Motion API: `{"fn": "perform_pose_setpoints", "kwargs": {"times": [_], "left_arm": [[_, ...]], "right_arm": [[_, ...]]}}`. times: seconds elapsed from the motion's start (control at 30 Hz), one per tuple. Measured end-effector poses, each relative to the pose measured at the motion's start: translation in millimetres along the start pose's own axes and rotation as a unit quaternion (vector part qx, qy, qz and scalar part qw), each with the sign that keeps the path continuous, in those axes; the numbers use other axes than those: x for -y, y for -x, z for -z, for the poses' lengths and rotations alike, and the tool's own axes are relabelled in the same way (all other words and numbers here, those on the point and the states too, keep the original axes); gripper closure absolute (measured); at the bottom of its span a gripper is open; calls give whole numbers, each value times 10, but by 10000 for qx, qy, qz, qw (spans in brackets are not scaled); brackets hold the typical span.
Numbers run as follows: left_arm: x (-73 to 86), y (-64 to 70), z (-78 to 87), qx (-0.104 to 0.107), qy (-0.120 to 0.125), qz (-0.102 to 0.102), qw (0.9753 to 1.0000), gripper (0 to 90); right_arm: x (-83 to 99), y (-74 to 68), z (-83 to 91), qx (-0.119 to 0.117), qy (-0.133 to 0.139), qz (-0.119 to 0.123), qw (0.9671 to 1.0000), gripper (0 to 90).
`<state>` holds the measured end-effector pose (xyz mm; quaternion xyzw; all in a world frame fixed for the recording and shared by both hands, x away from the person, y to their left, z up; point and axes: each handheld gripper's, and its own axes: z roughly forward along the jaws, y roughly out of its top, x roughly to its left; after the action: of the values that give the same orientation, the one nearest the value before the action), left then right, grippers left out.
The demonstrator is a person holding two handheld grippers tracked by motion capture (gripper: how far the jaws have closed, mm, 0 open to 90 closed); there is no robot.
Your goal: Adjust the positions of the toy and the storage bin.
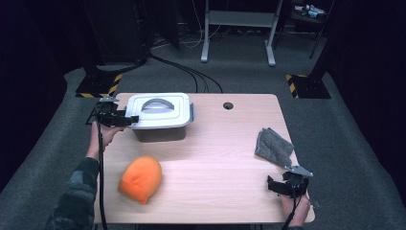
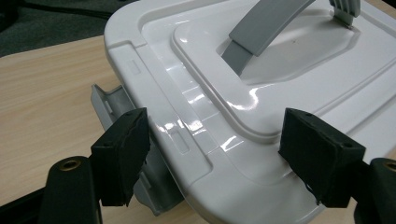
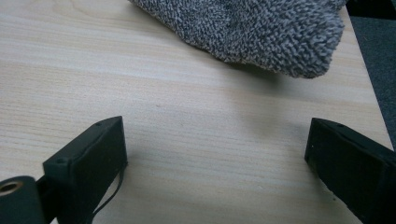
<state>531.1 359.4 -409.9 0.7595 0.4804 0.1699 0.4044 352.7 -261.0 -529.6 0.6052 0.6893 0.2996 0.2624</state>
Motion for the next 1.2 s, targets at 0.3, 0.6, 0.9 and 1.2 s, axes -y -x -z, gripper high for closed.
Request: {"fn": "perform_pose_setpoints", "kwargs": {"times": [0.3, 0.6, 0.9, 1.2], "left_arm": [[-35, 53, -51, 90, -36, -65, 9999, 242], [-75, 76, -93, 180, -103, -119, 9997, 242], [-131, 163, -162, 274, -158, -213, 9993, 242], [-169, 227, -206, 386, -244, -317, 9985, 242]], "right_arm": [[0, -1, 1, 5, -3, -4, 10000, 49], [0, 2, -1, -2, 12, 20, 10000, 49], [0, -1, 1, 2, -3, -2, 10000, 50], [0, -1, 1, 2, -2, -1, 10000, 50]]}}
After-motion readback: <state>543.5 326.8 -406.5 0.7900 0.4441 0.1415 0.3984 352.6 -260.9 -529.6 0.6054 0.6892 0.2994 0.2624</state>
